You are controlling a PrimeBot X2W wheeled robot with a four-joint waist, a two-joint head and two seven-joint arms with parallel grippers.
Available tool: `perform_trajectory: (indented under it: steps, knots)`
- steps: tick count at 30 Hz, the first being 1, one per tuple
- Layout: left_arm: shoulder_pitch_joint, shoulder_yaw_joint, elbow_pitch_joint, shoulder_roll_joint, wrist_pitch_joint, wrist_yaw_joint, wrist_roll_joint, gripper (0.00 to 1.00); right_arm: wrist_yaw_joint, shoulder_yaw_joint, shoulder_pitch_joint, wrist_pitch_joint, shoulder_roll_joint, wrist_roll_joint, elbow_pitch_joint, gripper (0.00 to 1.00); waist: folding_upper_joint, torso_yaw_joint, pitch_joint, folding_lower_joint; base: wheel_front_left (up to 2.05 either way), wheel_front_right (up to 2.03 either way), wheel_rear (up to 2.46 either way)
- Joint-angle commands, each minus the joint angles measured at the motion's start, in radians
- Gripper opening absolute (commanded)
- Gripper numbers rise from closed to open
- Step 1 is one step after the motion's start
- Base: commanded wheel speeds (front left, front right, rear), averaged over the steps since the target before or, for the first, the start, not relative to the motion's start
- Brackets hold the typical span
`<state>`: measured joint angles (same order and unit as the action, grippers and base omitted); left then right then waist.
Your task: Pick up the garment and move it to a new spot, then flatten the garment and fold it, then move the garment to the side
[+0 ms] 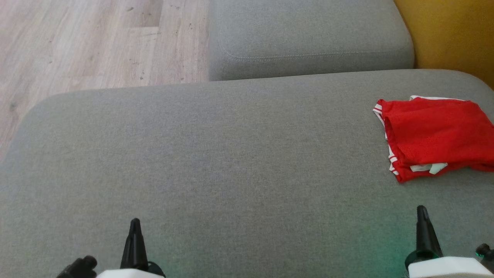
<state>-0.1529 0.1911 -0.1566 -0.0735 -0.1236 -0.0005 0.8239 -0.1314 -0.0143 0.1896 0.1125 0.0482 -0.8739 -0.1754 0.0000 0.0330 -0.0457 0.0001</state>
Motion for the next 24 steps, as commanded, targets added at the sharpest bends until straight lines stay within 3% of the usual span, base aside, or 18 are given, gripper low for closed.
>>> perform_trajectory:
  steps: [1, 24]
  knots:
    - [0.061, -0.033, 0.025, -0.010, 0.008, -0.009, 0.039, 0.00, 0.000, 0.002, -0.067, -0.008, 0.024, -0.039, 0.026, 0.00, 0.0000, -0.001, 0.002, -0.0001, 0.00, 0.00, 0.00]
    - [0.126, -0.106, -0.012, -0.012, 0.070, -0.049, 0.303, 0.00, 0.000, -0.018, -0.143, -0.070, 0.027, -0.283, -0.005, 0.00, 0.0000, -0.012, 0.017, -0.0001, 0.00, 0.00, 0.00]
